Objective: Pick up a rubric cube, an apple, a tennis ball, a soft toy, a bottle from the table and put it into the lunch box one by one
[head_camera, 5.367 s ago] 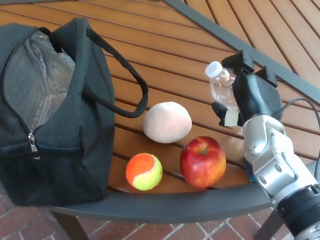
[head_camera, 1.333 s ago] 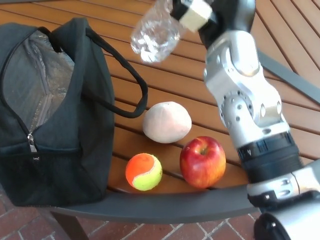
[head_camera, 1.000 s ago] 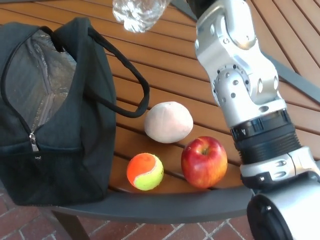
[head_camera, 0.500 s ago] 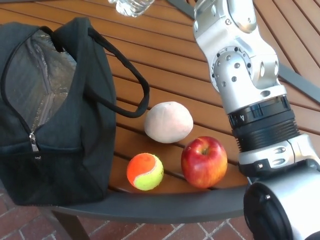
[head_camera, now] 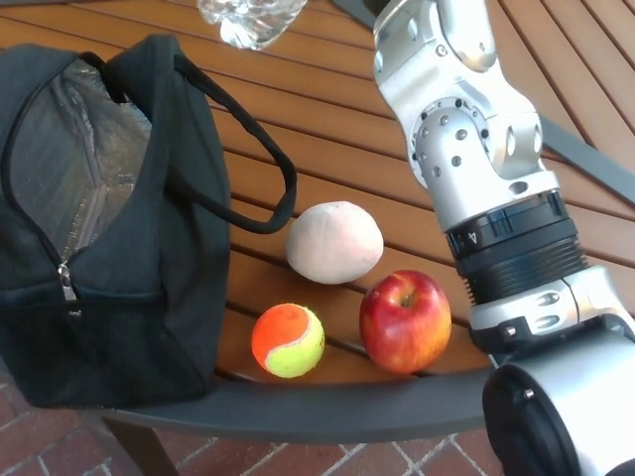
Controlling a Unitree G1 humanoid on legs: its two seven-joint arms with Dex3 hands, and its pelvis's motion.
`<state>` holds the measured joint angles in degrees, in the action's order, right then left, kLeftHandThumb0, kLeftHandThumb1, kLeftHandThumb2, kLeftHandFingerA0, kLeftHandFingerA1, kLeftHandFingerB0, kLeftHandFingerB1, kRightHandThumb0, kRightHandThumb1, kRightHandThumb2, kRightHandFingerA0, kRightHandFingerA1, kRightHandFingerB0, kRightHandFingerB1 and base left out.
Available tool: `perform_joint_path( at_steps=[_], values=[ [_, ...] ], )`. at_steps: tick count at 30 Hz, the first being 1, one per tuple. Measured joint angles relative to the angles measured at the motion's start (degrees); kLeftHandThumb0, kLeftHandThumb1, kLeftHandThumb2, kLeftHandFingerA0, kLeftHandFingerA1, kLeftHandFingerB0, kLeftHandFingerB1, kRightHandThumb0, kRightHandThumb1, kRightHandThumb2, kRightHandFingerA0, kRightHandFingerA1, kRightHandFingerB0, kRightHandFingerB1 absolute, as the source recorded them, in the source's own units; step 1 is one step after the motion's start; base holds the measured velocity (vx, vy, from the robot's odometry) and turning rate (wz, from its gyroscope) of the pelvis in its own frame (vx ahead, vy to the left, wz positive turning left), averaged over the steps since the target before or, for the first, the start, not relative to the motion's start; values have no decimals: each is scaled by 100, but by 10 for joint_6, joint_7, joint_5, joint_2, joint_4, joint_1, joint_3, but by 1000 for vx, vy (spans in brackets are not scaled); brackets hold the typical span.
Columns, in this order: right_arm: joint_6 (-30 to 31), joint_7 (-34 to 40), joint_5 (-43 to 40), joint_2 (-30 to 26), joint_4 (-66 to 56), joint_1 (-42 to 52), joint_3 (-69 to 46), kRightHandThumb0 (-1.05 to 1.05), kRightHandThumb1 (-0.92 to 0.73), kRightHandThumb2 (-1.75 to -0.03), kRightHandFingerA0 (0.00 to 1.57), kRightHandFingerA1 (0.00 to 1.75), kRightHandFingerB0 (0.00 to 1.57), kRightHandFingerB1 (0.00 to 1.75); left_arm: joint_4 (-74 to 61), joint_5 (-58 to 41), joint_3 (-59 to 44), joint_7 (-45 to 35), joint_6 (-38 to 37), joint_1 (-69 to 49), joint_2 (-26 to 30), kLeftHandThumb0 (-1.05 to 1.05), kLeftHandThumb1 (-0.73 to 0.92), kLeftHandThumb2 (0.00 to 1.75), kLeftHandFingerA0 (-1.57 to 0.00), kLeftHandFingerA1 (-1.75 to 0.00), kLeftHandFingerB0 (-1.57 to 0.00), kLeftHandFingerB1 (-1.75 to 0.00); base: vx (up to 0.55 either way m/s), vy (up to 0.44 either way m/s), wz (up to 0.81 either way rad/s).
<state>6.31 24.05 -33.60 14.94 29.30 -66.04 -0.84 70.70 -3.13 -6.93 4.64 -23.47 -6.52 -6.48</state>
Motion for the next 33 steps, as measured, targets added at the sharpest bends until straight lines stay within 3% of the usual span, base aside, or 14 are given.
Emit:
perform_joint_path(
  at_steps=[1, 2, 4, 5, 19, 21, 23, 24, 25, 26, 27, 29, 31, 33],
  values=[
    [0, 0, -3, 0, 2, 0, 4, -20, -30, -161, 105, 175, 84, 174, 0, 0, 0, 0, 0, 0, 0, -7, 51, 106, -104, -104, -96, -99, 0, 0, 0],
    [0, 0, -4, 0, 2, 0, 5, -38, -30, -145, 137, 169, 105, 150, 0, 0, 1, 0, 0, 0, 0, -12, 54, 99, -109, -104, -97, -98, 0, 0, 0],
    [0, 0, -7, 0, 6, 0, 9, -38, -30, -145, 137, 169, 105, 150, 0, 0, 2, 1, 0, 1, 0, -12, 54, 99, -109, -104, -97, -98, 0, 0, 0],
    [0, 0, -8, 0, 7, 0, 10, -26, -22, -167, 107, 175, 89, 175, 0, 0, 2, 1, 0, 1, 0, -9, 62, 88, -105, -102, -96, -91, 0, 0, 0],
    [3, 0, -24, 0, 22, 1, 35, -23, -30, -157, 107, 175, 84, 175, 0, 0, 12, 8, 0, 1, 2, -13, 60, 79, -107, -103, -102, -94, 0, 0, 0],
    [4, -1, -29, 0, 24, 1, 44, -37, -30, -140, 136, 164, 107, 146, 0, 0, 14, 10, 0, 1, 2, -25, 65, 69, -104, -101, -94, -90, 0, 0, 0],
    [4, -1, -31, 0, 26, 1, 50, -37, -30, -140, 136, 164, 107, 146, 0, 0, 15, 11, 0, 1, 2, -25, 65, 69, -104, -101, -94, -90, 0, 0, 0],
    [4, -1, -32, 0, 26, 1, 52, -25, -25, -163, 108, 175, 89, 172, 0, 0, 15, 11, 0, 1, 2, -22, 63, 71, -102, -100, -94, -90, 0, 0, 0],
    [5, -2, -33, 0, 27, 1, 56, -37, -30, -139, 137, 163, 108, 146, 0, 0, 17, 12, 0, 1, 2, -23, 63, 72, -104, -100, -97, -95, 0, 0, 0],
    [5, -3, -34, 0, 28, 1, 58, -37, -30, -139, 137, 163, 108, 146, -1, 0, 17, 12, 0, 1, 3, -23, 63, 72, -104, -100, -97, -95, 0, 0, 0],
    [5, -4, -35, 0, 28, 1, 60, -25, -23, -165, 109, 175, 92, 172, -1, 0, 18, 12, 0, 1, 3, -19, 61, 76, -106, -102, -99, -97, 0, 0, 0],
    [6, -5, -38, 0, 28, 1, 63, -25, -23, -165, 109, 175, 92, 172, -1, 0, 18, 12, 0, 1, 3, -19, 61, 76, -106, -102, -99, -97, 0, 0, 0],
    [7, -7, -40, 0, 28, 1, 66, -33, -32, -142, 140, 166, 109, 146, -1, 0, 19, 12, 0, 1, 3, -19, 60, 77, -108, -105, -100, -98, 0, 0, 0],
    [8, -10, -45, 0, 29, 1, 70, -33, -32, -142, 140, 166, 109, 146, -1, 0, 19, 12, 0, 2, 3, -19, 60, 77, -108, -105, -100, -98, 0, 0, 0]
  ],
)
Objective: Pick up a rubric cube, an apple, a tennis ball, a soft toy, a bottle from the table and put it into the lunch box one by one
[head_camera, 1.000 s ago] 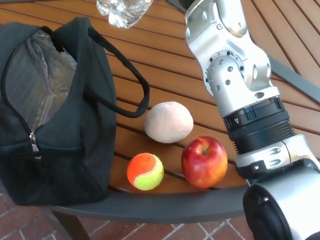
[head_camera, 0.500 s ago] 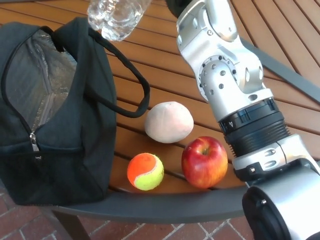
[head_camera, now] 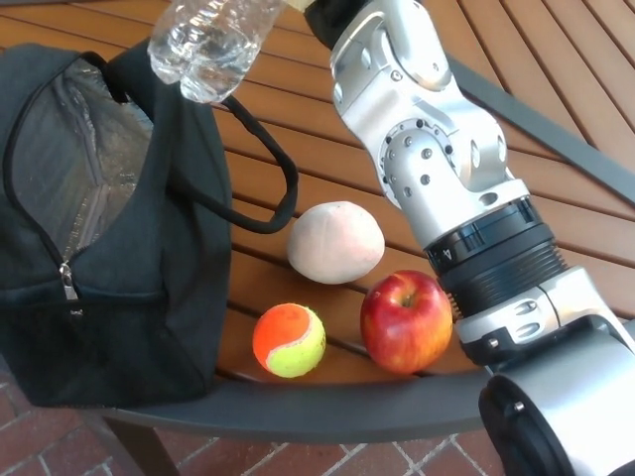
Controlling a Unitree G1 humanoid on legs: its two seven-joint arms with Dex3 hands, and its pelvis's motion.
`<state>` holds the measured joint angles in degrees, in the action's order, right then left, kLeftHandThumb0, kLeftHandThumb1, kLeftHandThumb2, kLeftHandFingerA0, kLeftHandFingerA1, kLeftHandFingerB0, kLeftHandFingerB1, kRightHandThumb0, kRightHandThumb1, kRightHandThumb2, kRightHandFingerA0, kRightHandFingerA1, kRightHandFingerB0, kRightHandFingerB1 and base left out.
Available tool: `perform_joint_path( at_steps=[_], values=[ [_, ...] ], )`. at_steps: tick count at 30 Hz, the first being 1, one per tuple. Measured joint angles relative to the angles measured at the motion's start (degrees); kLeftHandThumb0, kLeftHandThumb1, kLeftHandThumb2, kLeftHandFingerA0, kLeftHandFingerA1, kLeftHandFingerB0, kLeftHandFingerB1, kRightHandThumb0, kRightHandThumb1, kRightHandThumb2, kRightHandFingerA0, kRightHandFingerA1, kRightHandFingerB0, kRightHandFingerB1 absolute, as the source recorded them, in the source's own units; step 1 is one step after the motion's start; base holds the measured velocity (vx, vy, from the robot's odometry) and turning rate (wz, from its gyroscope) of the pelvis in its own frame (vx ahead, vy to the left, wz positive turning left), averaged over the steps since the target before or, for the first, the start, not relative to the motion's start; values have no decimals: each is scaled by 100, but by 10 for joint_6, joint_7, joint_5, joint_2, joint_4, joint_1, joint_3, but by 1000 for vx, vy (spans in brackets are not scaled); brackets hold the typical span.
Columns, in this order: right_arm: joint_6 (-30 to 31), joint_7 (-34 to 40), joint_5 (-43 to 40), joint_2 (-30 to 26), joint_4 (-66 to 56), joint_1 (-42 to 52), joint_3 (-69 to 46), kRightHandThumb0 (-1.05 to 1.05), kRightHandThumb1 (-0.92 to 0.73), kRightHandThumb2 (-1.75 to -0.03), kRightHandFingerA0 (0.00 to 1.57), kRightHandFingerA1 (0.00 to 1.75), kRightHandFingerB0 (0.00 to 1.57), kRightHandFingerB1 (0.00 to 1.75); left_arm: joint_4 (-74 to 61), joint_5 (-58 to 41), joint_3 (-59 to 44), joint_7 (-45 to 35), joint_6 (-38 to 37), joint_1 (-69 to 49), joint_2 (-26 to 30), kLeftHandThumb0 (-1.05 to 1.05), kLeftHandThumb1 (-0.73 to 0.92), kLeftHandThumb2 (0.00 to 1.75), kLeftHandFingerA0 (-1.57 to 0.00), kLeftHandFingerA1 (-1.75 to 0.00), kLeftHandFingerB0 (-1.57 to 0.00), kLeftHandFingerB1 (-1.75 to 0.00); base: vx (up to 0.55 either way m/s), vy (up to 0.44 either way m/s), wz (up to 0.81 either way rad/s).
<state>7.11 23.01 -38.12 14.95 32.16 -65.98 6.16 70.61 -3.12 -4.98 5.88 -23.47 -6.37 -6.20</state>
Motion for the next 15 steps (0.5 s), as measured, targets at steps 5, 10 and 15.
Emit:
perform_joint_path(
  at_steps=[5, 10, 15],
  values=[
    [2, -5, -8, 0, 0, 0, 5, -10, -14, -166, 111, 175, 93, 169, 0, 0, 0, 0, 0, 0, 0, -26, 65, 69, -104, -104, -93, -94, 0, 0, 0],
    [5, -11, -14, 0, 0, 0, 11, -23, -30, -162, 111, 175, 94, 175, 0, 0, 0, 0, 0, 0, 0, -17, 57, 84, -107, -107, -101, -98, 0, 0, 0],
    [6, -21, -20, 0, 1, 0, 21, -27, -37, -138, 137, 159, 118, 146, 0, 0, 0, 0, 0, 0, 0, -20, 63, 77, -98, -102, -91, -94, 0, 0, 0]
  ],
)
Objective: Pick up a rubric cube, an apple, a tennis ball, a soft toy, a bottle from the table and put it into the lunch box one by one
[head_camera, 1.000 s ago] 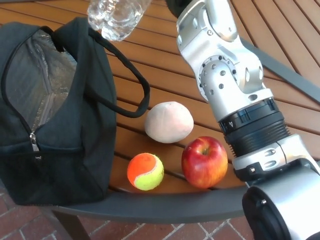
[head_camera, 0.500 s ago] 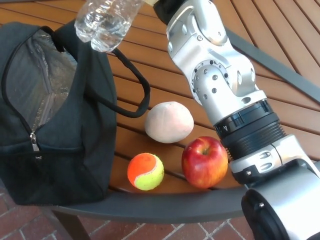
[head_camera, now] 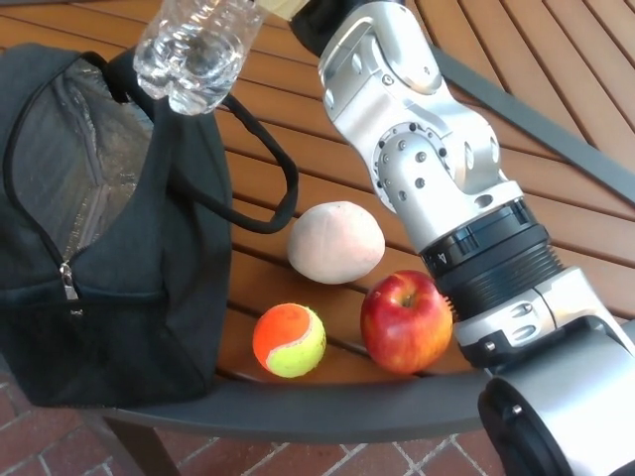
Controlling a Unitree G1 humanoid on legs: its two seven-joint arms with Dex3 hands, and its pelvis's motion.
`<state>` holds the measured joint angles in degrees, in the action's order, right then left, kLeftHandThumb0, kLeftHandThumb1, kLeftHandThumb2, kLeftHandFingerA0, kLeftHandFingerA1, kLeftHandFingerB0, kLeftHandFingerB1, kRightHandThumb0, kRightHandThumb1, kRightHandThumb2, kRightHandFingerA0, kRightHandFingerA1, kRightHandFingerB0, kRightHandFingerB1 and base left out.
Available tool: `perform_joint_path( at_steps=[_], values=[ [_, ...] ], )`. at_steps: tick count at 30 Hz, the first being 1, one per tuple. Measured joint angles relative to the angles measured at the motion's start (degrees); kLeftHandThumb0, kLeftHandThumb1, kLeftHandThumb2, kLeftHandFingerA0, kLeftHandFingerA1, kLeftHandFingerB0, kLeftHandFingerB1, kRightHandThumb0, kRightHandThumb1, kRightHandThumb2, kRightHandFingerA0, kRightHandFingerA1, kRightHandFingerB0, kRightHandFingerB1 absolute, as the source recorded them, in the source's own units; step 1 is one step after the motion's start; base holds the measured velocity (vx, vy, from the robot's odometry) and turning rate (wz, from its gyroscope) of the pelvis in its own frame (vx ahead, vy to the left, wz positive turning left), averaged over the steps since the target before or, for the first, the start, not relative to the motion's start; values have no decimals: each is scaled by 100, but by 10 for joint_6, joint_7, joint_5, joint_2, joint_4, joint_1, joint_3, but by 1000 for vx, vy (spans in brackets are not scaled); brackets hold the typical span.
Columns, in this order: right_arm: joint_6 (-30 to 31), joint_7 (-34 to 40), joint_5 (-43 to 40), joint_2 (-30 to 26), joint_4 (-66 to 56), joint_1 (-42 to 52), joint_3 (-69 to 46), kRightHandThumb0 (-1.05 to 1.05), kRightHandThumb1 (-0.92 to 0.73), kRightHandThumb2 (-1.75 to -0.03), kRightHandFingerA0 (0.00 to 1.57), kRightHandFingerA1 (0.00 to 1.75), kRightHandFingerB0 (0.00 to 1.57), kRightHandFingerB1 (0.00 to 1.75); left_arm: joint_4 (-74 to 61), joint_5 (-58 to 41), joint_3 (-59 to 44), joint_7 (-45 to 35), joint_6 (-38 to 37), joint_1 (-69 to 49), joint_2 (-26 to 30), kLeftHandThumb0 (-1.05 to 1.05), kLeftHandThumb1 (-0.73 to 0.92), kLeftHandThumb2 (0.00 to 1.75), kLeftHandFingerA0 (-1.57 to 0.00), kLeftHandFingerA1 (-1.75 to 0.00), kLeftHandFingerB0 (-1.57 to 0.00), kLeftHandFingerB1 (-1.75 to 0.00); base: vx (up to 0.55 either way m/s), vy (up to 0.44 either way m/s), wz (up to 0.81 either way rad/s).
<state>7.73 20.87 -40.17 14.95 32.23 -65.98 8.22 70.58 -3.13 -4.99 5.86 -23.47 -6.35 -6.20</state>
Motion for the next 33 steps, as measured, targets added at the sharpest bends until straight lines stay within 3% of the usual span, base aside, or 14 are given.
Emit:
perform_joint_path(
  at_steps=[3, 4, 6, 11, 12, 14, 15, 16, 21, 22, 33],
  values=[
    [1, -6, -4, 0, 0, 0, 5, -28, -34, -142, 140, 166, 118, 151, 0, 0, 0, 0, 0, 0, 0, -22, 65, 71, -100, -101, -93, -93, 0, 0, 0],
    [2, -7, -6, 0, 0, 0, 7, -19, -26, -165, 111, 175, 95, 175, 0, 0, 0, 0, 0, 0, 0, -20, 64, 75, -100, -101, -92, -94, 0, 0, 0],
    [4, -12, -9, 0, 0, 0, 12, -19, -29, -164, 112, 175, 95, 175, -1, 0, 0, 0, 0, 0, 0, -16, 63, 84, -105, -95, -99, -90, 0, 0, 0],
    [5, -21, -12, 0, 0, 0, 20, -18, -27, -166, 111, 175, 94, 175, -2, 0, 1, 1, 0, -1, 0, -17, 65, 79, -106, -94, -99, -89, 0, 0, 0],
    [5, -24, -13, 0, 0, 0, 22, -16, -27, -166, 111, 175, 95, 175, -3, 0, 2, 1, 0, -1, 0, -24, 72, 65, -101, -87, -77, -75, 0, 0, 0],
    [6, -27, -15, 0, 0, 0, 24, -16, -27, -166, 111, 175, 95, 175, -4, 0, 2, 2, 0, -1, 0, -24, 72, 65, -101, -87, -77, -75, 0, 0, 0],
    [6, -29, -16, 0, 0, 0, 25, -22, -31, -144, 138, 166, 116, 151, -4, 0, 2, 2, 0, -1, 0, -40, 73, 61, -104, -87, -65, -63, 0, 0, 0],
    [6, -31, -17, 0, 0, 0, 26, -23, -25, -146, 138, 172, 111, 153, -4, 0, 2, 2, 0, -1, 0, -47, 77, 61, -77, -82, -66, -62, 0, 0, 0],
    [8, -40, -25, 0, 0, 0, 28, -23, -25, -146, 138, 172, 111, 153, -5, 0, 3, 4, 0, -1, 0, -47, 77, 61, -77, -82, -66, -62, 0, 0, 0],
    [9, -41, -27, 0, 0, 0, 28, -15, -26, -162, 110, 175, 91, 175, -5, 0, 3, 5, 0, -1, 0, -60, 78, 63, -58, -76, -56, -58, 0, 0, 0],
    [12, -58, -37, 0, 0, 0, 34, -15, -26, -162, 110, 175, 91, 175, -10, 0, 7, 6, 0, -2, 0, -60, 78, 63, -58, -76, -56, -58, 0, 0, 0]
  ],
)
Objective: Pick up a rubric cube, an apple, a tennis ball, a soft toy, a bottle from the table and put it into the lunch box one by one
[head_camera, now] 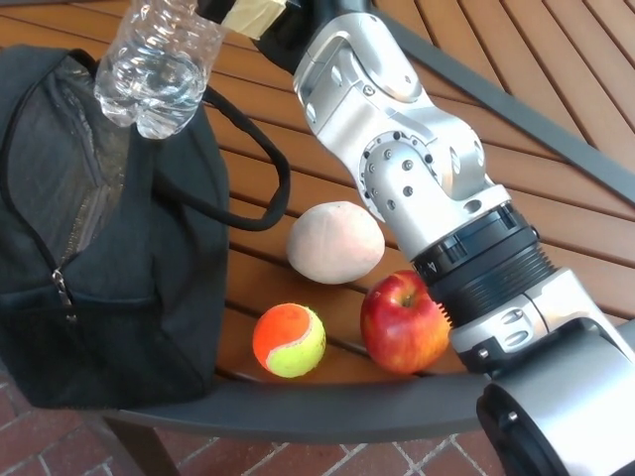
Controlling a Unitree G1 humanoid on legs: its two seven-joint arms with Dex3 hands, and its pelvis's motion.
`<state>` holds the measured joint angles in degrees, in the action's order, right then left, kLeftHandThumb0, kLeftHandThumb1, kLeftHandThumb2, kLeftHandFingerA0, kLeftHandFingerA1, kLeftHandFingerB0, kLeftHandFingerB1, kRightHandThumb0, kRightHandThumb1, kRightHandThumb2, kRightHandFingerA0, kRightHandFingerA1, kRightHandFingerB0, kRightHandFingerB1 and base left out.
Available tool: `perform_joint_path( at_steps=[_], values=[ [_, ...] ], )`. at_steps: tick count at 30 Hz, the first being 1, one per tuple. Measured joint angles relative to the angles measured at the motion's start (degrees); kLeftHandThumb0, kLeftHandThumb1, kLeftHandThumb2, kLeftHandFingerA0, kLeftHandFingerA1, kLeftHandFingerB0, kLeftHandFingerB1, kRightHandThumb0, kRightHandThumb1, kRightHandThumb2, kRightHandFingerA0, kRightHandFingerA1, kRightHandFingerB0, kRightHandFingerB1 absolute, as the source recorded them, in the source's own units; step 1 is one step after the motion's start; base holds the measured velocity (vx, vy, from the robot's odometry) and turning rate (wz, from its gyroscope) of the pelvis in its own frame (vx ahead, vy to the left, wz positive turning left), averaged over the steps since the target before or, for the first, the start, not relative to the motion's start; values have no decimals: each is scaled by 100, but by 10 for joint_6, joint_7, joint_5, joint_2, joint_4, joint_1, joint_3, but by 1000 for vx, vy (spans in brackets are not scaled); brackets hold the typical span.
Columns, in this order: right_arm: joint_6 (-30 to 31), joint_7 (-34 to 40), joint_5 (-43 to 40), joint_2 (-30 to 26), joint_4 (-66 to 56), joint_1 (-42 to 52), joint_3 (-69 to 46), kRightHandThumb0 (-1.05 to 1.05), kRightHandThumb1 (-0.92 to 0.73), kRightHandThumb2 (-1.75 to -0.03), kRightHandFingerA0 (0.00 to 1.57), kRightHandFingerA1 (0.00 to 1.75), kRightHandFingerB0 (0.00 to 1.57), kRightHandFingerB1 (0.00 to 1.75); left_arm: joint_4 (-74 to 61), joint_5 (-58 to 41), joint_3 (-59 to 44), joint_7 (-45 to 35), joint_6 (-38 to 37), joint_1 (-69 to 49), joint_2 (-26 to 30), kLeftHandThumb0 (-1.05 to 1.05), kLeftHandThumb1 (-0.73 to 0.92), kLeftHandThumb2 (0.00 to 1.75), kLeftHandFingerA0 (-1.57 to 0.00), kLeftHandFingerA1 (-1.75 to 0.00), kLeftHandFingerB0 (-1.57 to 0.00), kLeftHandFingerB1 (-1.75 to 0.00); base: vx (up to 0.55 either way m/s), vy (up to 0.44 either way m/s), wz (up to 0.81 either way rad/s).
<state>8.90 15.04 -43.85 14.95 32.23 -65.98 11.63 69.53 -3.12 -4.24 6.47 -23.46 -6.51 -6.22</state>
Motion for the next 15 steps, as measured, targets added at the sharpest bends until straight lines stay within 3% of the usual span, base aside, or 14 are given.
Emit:
perform_joint_path(
  at_steps=[15],
  values=[
    [2, -16, -17, 0, 0, 0, 13, -15, -26, -162, 110, 175, 91, 175, -7, 0, 6, 4, 0, -2, 0, -60, 78, 63, -58, -76, -56, -58, 0, 0, 0]
  ],
)
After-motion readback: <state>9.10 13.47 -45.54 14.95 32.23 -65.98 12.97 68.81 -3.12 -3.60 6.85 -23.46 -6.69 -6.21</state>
